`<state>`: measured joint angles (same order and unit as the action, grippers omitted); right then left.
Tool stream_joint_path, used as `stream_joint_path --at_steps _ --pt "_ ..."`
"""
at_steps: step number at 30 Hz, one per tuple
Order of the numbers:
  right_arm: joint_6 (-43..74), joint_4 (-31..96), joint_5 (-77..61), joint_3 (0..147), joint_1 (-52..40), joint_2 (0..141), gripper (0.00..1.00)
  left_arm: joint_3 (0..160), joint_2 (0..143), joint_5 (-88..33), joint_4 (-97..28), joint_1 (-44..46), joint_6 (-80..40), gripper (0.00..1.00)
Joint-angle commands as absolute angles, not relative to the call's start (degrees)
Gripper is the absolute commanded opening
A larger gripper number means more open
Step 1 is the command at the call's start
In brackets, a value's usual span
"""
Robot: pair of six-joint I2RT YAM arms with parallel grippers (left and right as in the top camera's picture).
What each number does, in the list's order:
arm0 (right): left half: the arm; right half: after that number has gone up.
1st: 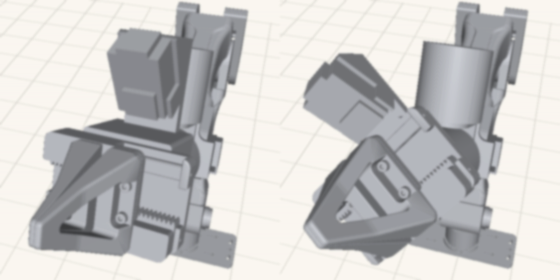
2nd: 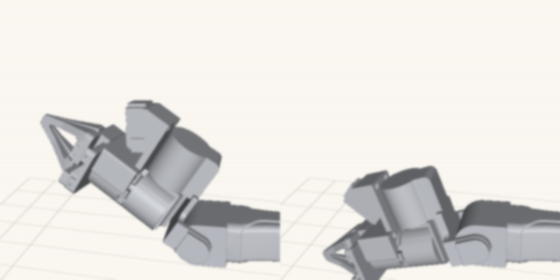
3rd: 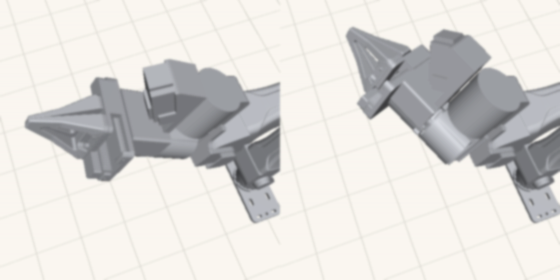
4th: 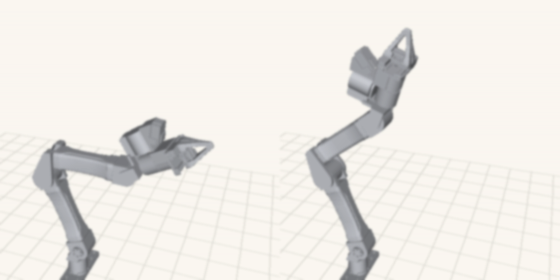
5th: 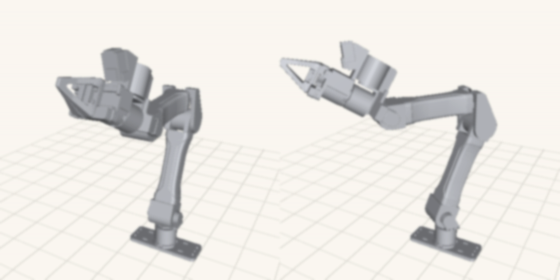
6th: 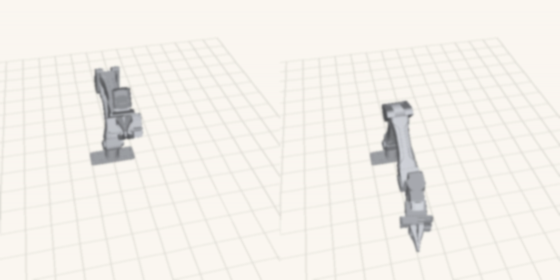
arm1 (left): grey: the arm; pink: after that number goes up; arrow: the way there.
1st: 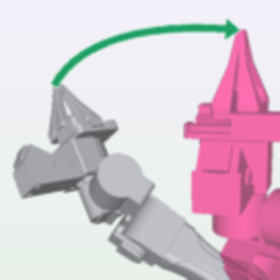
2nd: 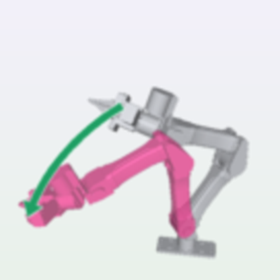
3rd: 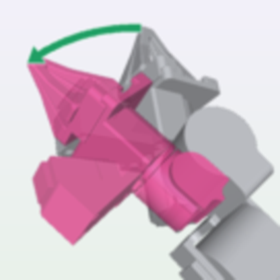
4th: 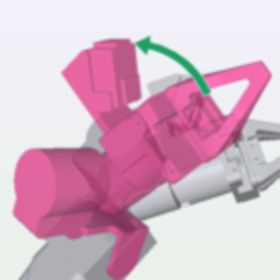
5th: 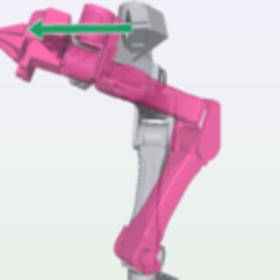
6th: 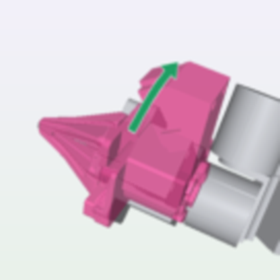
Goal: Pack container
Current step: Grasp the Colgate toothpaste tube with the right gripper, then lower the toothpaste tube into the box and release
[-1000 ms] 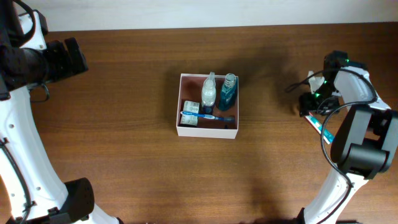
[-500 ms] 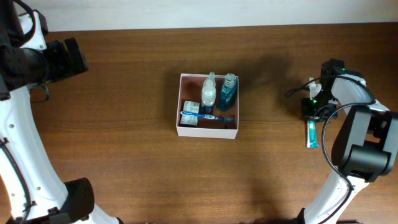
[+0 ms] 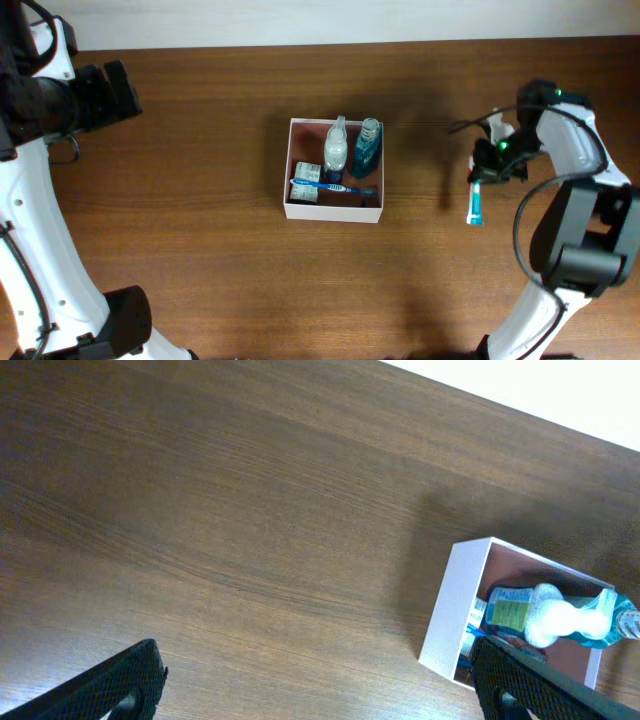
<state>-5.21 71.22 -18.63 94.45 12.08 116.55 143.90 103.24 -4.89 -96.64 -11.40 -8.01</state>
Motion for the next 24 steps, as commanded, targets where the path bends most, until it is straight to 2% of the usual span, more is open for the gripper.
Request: stream_joint_path --at_steps 1,3,6,10,12,20,24 --pt "-7.25 74.78 -23.29 101.62 3.9 105.12 0.04 144.16 103.48 -4.67 -96.68 -11.64 -8.1 0.99" --pt "-7.29 75.5 -21.63 103.26 -0.64 101.67 0.04 144.16 103.48 -4.67 -96.68 -11.64 -8.1 0.99" --pt "-8.51 74.63 -13.93 104.07 -12.6 96.07 0.04 144.16 103.48 -4.67 -96.68 -11.64 -8.12 0.99" --pt "-22.9 74.22 -10.22 103.92 -24.91 97.08 0.04 144.16 103.48 -4.67 -96.68 -11.64 -8.1 0.99" --pt "-27.94 73.01 -9.58 103.09 -28.18 98.52 0.04 144.16 103.48 -4.67 -96.68 -11.64 -8.1 0.99" --pt "-45.41 65.3 -9.41 101.34 -30.63 108.99 0.04 144.16 103.48 -4.67 -96.68 -11.64 -8.1 0.99" --pt "-45.65 61.8 -9.67 101.34 -30.81 112.14 0.04 144.16 103.48 -4.67 -96.68 -11.64 -8.1 0.99"
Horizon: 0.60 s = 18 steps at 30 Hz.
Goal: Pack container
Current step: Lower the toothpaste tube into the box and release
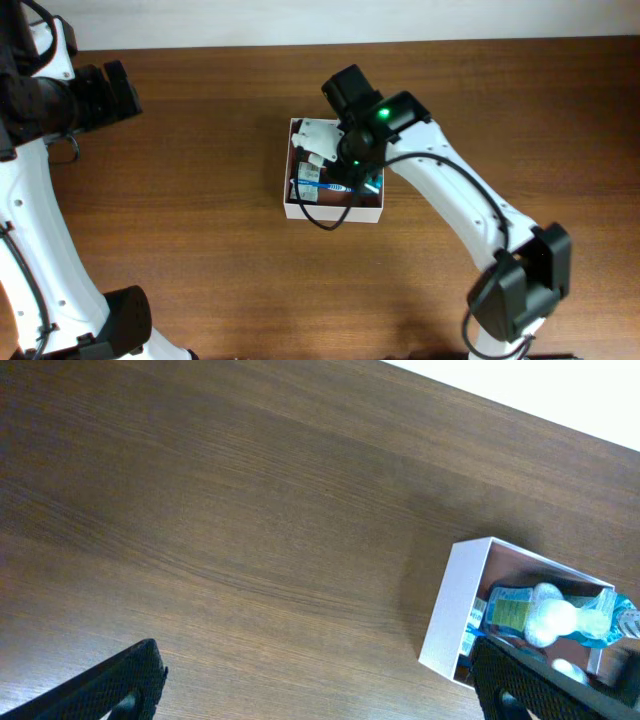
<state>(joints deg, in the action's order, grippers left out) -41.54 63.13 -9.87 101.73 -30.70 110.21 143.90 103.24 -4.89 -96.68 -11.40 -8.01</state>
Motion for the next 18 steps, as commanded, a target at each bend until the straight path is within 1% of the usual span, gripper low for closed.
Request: stream_joint_path --at_steps 1,2,3,4,5,6,7,9,11,14,16,18 --pt "-45.65 61.6 -9.91 101.34 -30.85 112.51 0.05 144.16 103.48 -4.67 -96.68 -11.64 -8.1 0.99" --pt "-45.65 61.39 -9.85 101.34 -31.0 112.84 0.18 144.16 103.48 -4.67 -96.68 -11.64 -8.1 0.99" --pt "-45.65 61.39 -9.8 101.34 -31.11 112.9 0.35 144.16 103.48 -4.67 -96.68 -11.64 -8.1 0.99" --pt "-45.63 61.36 -9.8 101.34 -31.14 112.9 0.43 144.16 103.48 -4.67 -96.68 -11.64 -8.1 0.99" --pt "-45.6 61.41 -9.74 101.36 -31.14 112.86 0.48 144.16 103.48 -4.67 -96.68 -11.64 -8.12 0.99" --pt "-44.75 61.47 -9.32 101.43 -31.11 112.53 0.84 144.16 103.48 -4.67 -96.68 -11.64 -8.12 0.99" --pt "-42.92 61.49 -8.47 101.62 -31.11 112.16 0.99 144.16 103.48 -4.67 -96.68 -11.64 -8.1 0.99" --pt "-38.15 62.08 -7.62 102.59 -31.14 111.07 0.99 144.16 103.48 -4.67 -96.68 -11.64 -8.1 0.99" --pt "-32.64 65.25 -7.68 105.08 -31.11 109.06 0.99 144.16 103.48 -4.67 -96.68 -11.64 -8.1 0.99" --pt "-30.33 70.87 -7.68 108.51 -31.14 106.26 0.99 144.16 103.48 -4.67 -96.68 -11.64 -8.1 0.99" --pt "-29.47 77.23 -7.68 113.23 -31.11 103.0 0.99 144.16 103.48 -4.67 -96.68 -11.64 -8.1 0.99" --pt "-25.87 80.71 -7.68 117.43 -31.11 100.2 0.99 144.16 103.48 -4.67 -96.68 -11.64 -8.1 0.99"
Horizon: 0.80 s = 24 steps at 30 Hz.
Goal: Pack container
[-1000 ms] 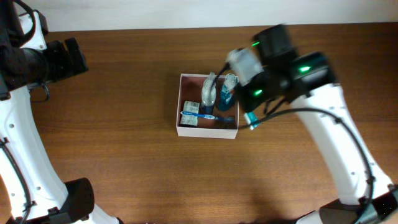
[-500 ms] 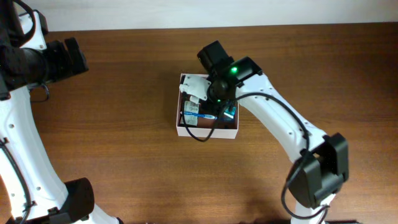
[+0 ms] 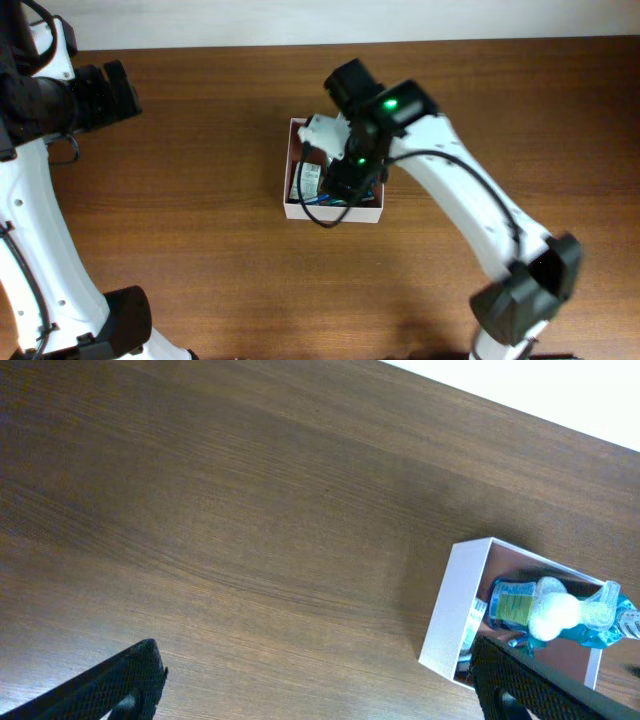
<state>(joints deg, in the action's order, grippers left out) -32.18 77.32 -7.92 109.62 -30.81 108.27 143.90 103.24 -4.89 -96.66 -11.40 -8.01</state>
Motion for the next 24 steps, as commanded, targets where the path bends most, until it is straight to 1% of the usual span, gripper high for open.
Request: stream_joint_path --at_steps 1,2,3,7,9,11,14,15,19,22,24 --pt "-21.98 82.28 -7.75 120.09 -31.11 98.63 0.99 144.16 103.48 -4.67 -96.68 -11.64 -8.1 0.99" --pt "-16.12 83.15 -8.38 123.09 -31.11 96.25 0.99 144.16 103.48 -4.67 -96.68 -11.64 -8.1 0.99" --pt "-13.85 83.11 -8.49 124.11 -31.11 95.04 0.99 144.16 103.48 -4.67 -96.68 -11.64 -8.1 0.99" --pt "-10.96 83.81 -2.31 125.75 -30.44 88.99 0.99 144.16 103.48 -4.67 -96.68 -11.64 -8.1 1.0" --pt "-3.4 83.66 3.79 125.82 -27.24 84.4 0.99 144.16 103.48 -4.67 -96.68 -11.64 -8.1 0.99" --pt "-0.56 84.12 5.67 125.82 -22.79 80.27 0.99 144.16 103.48 -4.67 -96.68 -11.64 -8.1 0.99" --pt "-0.3 86.26 5.63 125.8 -15.79 74.13 0.99 144.16 103.48 -4.67 -96.68 -11.64 -8.1 0.99" --pt "-0.34 88.9 5.65 125.8 -12.32 70.61 0.99 144.16 103.48 -4.67 -96.68 -11.64 -8.1 0.99" --pt "-0.34 95.94 5.8 125.08 -7.66 62.15 0.99 144.16 103.48 -4.67 -96.68 -11.64 -8.1 0.99" --pt "-0.1 94.19 4.58 119.5 -5.23 54.3 0.99 144.16 103.48 -4.67 -96.68 -11.64 -8.1 0.99" --pt "1.5 90.35 4.54 112.36 -4.21 48.42 0.99 144.16 103.48 -4.67 -96.68 -11.64 -8.1 0.99"
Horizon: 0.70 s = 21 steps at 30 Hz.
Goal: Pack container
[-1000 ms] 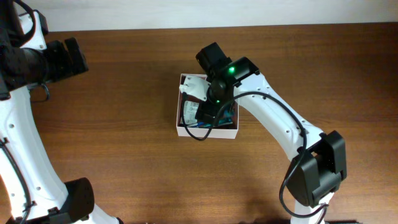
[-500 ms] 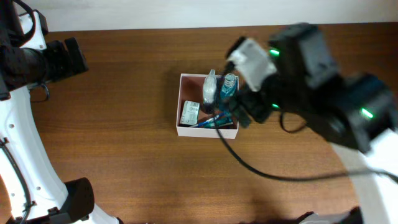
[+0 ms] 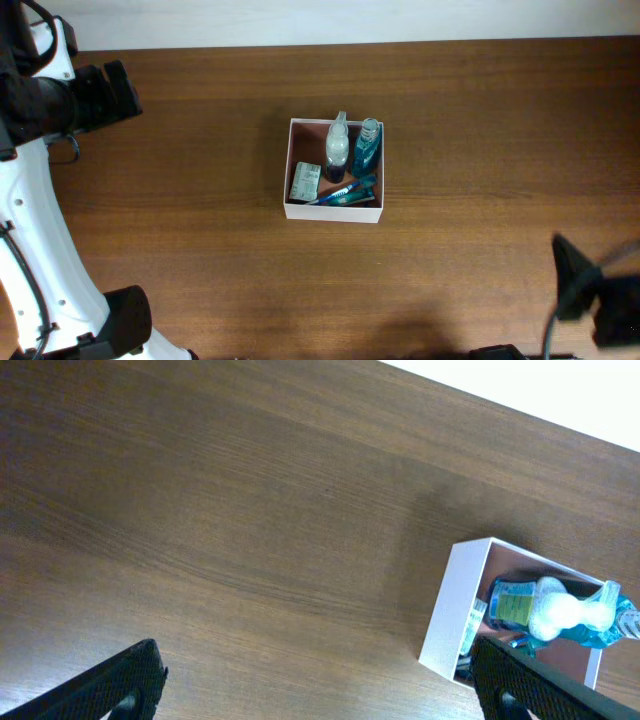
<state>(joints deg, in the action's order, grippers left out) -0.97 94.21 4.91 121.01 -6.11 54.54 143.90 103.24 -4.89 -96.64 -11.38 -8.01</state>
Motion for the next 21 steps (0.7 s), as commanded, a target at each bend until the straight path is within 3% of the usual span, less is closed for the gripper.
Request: stream_joint_path --at_steps 1,12,21 --pt "1.96 88.62 4.58 109.19 -4.01 46.17 0.99 144.16 103.48 -4.67 -96.68 -11.64 -8.1 1.0" --pt "2.5 55.2 -0.38 42.41 -4.01 6.52 0.99 144.16 103.48 -4.67 -96.68 -11.64 -8.12 0.99" --pt "14.02 42.78 -2.17 16.49 -4.1 0.34 0.99 144.16 103.48 -4.67 -96.68 -11.64 -8.1 0.99"
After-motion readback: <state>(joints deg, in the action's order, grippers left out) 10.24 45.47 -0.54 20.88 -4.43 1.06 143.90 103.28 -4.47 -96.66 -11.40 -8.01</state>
